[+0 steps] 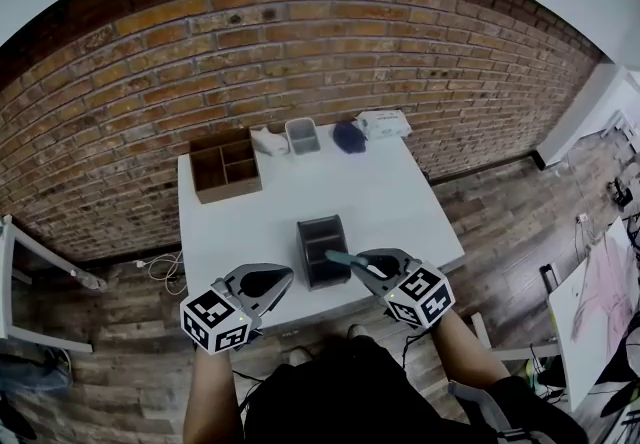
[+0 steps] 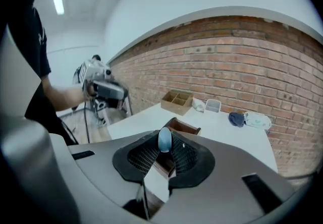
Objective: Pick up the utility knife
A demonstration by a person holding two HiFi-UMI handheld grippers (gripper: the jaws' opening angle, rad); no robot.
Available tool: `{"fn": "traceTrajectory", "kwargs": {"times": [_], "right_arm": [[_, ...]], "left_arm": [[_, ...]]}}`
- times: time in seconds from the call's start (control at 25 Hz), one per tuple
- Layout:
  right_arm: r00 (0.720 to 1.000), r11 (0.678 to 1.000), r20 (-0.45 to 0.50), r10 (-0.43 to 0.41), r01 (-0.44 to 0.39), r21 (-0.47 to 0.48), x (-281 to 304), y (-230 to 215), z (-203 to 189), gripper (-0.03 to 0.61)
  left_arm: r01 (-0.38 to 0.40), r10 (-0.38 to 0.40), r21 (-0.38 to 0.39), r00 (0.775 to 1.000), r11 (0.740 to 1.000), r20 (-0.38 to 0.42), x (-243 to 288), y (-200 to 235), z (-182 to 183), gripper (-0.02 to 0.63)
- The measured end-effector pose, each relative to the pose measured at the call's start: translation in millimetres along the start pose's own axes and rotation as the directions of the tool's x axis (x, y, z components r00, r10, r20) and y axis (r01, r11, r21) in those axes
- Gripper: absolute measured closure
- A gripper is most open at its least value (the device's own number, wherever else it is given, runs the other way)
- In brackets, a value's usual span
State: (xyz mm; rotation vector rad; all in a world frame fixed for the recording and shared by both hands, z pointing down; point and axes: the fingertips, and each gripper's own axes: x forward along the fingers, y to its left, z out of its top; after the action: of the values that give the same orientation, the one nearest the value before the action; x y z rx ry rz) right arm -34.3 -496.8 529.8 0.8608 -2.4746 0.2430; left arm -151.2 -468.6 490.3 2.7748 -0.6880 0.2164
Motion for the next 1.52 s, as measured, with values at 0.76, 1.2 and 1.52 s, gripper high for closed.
{"fn": "traceTrajectory", "kwargs": {"times": [0.76, 1.2, 1.52], "right_arm": [[0.964, 0.994, 0.264, -0.028, -0.001, 0.109, -67.5, 33.6, 27.3, 0.509], [0.952, 0.993, 0.307, 0.002, -0.038, 0.111, -161.8, 66.3, -25.6, 0.509], [0.930, 0.995, 0.367, 0.015, -0.050, 0.087, -246.0, 106.9, -59.9, 0.509]], "left_arm": [[-0.090, 0.091, -0.008, 0.992, 0.996, 0.093, -20.9, -53.0, 7.5, 0.618], [-0.168, 0.167, 0.012, 0.983, 0.986, 0.070, -9.7, -161.2, -15.0, 0.618], [-0.227, 0.225, 0.017, 0.970, 0.974, 0.088, -14.0, -258.6, -33.8, 0.618]]}}
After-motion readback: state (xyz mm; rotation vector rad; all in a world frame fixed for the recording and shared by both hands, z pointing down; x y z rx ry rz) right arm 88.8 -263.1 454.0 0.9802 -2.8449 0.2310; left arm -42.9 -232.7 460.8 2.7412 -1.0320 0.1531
